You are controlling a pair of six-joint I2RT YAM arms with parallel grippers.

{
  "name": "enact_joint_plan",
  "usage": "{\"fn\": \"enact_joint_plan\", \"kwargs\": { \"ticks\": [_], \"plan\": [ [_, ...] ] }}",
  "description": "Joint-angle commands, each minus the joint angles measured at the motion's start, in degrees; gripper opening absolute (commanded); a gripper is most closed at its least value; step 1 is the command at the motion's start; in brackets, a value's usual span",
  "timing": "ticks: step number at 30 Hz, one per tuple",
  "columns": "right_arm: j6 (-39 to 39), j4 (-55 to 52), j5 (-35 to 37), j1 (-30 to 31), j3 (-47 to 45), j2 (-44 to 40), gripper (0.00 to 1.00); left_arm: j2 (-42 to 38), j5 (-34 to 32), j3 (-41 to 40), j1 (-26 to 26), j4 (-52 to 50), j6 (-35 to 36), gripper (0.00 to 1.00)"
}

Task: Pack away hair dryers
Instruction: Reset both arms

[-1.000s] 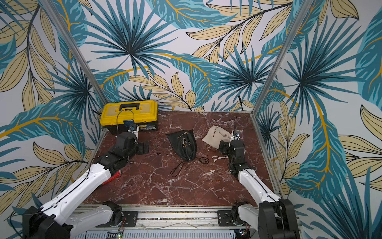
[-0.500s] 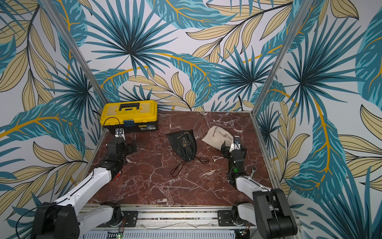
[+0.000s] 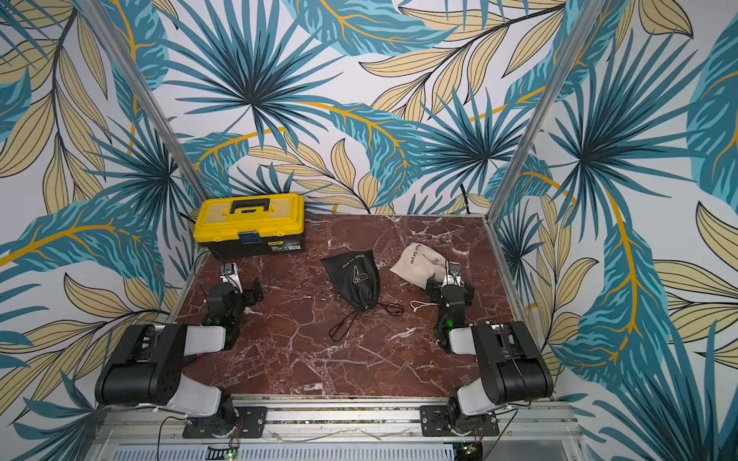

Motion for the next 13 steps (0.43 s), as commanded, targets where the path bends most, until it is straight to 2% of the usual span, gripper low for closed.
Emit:
{"fn": "enact_joint_plan", "kwargs": {
  "ticks": [1,5,13],
  "plan": [
    [0.7,1.2,1.3,-0.1,0.3,0.2,1.00,-0.3,6.2,1.2,0.4,6.8,1.2,1.00],
    [0.7,1.0,1.2,-0.2,0.5,0.3,1.00,-1.7,6.0,2.6,0.3,1.8,0.7,1.00],
    [0.5,2.0,0.9,-0.3,0.0,0.3,1.00,-1.6,6.6,2.9,0.1,1.6,1.4,0.99]
  ]
}}
